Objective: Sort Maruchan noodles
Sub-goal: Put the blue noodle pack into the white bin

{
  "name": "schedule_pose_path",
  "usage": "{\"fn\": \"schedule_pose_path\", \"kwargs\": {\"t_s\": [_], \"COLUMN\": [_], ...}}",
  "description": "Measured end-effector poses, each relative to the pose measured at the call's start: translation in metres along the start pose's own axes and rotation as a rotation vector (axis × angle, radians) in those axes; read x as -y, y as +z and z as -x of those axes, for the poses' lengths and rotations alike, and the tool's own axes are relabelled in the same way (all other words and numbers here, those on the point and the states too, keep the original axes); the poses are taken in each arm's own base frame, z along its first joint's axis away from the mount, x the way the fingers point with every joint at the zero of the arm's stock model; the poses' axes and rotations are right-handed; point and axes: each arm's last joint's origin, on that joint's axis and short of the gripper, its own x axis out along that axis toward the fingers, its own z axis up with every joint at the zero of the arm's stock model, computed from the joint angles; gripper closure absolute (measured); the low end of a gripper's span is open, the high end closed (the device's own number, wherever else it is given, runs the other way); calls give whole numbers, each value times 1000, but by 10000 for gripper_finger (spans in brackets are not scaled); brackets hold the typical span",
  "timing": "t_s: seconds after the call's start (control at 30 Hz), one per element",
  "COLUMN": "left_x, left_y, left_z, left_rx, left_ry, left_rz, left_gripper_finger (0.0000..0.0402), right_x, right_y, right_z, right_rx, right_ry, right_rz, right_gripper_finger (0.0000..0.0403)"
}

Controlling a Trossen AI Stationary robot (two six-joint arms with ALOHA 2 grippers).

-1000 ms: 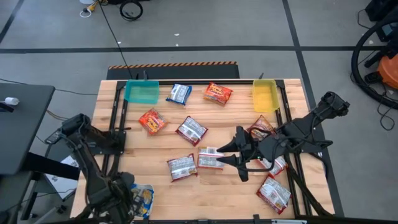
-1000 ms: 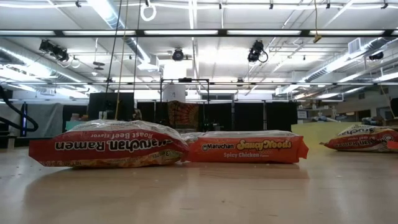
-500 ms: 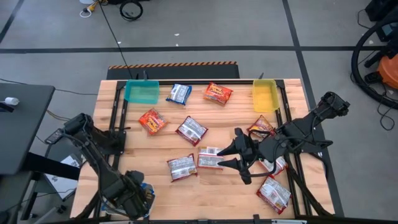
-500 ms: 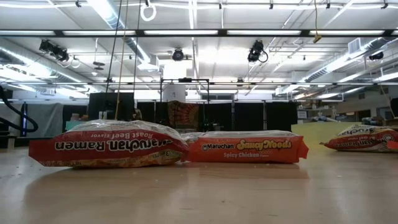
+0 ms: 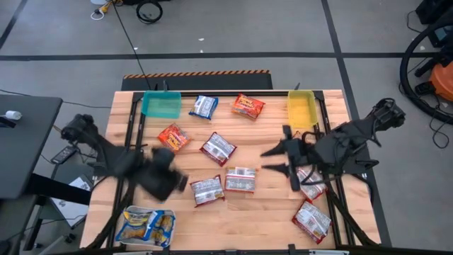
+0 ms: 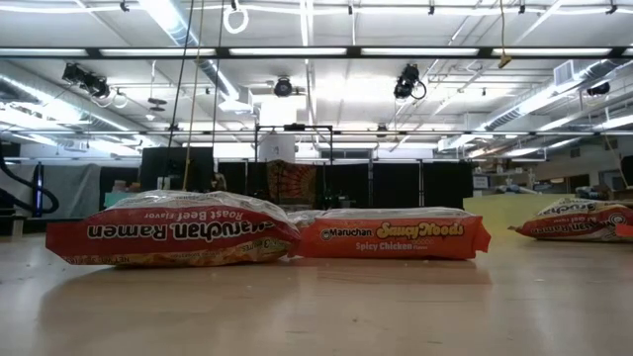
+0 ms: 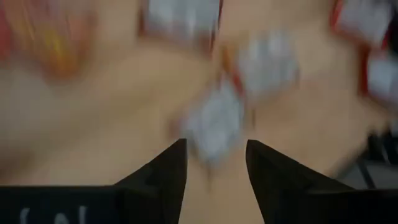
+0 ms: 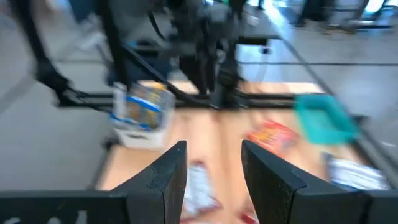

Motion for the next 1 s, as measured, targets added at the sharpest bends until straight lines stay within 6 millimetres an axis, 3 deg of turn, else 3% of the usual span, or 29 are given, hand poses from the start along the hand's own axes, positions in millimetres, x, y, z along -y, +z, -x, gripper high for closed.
{"fn": "schedule_pose_path", "kwargs": {"t_s": [0.27,0.43,0.67,0.83,1.0], "left_x": [-7,-25,-45,-60,-73], "left_y": [113,159,190,190,184], "left_z": [-51,-96,-176,-238,-284], "left_rx": [241,124,-74,-277,-390], "left_ry": [102,169,308,377,450], "left_rz": [-303,-490,-876,-1134,-1234], "left_gripper_finger": [232,225,150,117,116], "right_x": [36,45,46,48,53], "right_y": [-15,-26,-31,-30,-29], "right_z": [4,5,7,7,7], "right_rx": [-192,-310,-364,-346,-298], "right_ry": [-150,-190,-199,-263,-425], "right_rz": [92,115,81,49,73], "right_gripper_finger": [245,245,245,245,245]}}
